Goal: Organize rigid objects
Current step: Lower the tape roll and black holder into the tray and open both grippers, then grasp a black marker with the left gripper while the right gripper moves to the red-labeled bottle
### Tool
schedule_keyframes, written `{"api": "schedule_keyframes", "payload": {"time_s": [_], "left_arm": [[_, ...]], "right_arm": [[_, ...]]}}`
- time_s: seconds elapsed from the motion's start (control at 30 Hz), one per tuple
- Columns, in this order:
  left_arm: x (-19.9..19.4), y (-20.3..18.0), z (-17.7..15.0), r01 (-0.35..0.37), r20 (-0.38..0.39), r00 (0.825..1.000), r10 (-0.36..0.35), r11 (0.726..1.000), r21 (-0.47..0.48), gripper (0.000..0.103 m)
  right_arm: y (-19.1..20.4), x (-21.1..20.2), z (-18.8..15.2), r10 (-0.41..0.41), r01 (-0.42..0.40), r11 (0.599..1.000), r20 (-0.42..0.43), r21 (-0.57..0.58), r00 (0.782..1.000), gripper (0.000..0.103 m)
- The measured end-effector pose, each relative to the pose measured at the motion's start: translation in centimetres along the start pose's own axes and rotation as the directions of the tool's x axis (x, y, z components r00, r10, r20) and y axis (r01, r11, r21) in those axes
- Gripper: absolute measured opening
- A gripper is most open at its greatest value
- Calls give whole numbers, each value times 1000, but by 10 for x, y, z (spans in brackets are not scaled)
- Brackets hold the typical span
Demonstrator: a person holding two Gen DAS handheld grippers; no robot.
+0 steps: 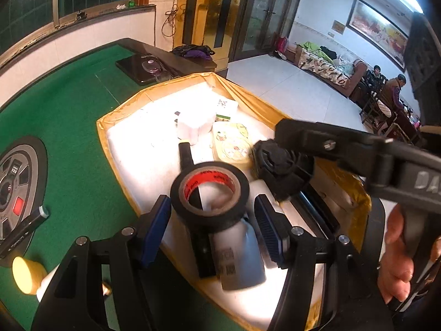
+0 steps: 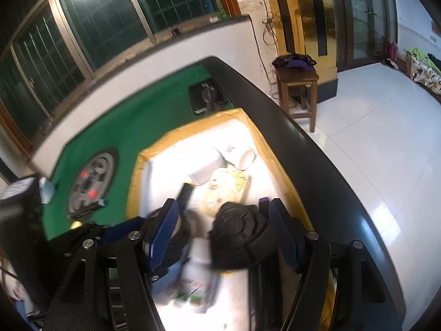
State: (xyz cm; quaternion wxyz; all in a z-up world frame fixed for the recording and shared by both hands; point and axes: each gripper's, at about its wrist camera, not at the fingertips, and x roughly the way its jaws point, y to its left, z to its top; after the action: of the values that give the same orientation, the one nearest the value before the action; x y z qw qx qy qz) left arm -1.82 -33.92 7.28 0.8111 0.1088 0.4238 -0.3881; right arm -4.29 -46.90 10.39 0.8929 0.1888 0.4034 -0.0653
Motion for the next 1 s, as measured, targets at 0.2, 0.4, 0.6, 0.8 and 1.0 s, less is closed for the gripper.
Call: {"api": "schedule_keyframes", "payload": {"time_s": [0.2, 0.4, 0.6, 0.8, 1.0], "left_arm": [[-26, 1, -10, 40, 41, 998, -40, 999, 5, 62], [-59, 9, -26, 35, 83, 996, -38, 999, 36, 62], [-87, 38, -56, -25, 118, 993, 19, 999, 46, 62], [-94, 91, -101, -38, 16, 999, 38, 998, 45, 62], [-84, 126, -115, -65, -47, 997, 65, 998, -8, 61]], "right_arm": [[18, -30, -23, 16, -15, 1000, 79, -12, 997, 63], [40, -43, -45, 54, -52, 998, 104, -29, 993, 63], [61, -46, -66, 95, -91, 995, 102, -38, 990, 63], [80, -47, -85, 113, -107, 991, 79, -81, 990, 63], [95, -40, -97, 128, -123, 989, 65, -88, 990, 63]]}}
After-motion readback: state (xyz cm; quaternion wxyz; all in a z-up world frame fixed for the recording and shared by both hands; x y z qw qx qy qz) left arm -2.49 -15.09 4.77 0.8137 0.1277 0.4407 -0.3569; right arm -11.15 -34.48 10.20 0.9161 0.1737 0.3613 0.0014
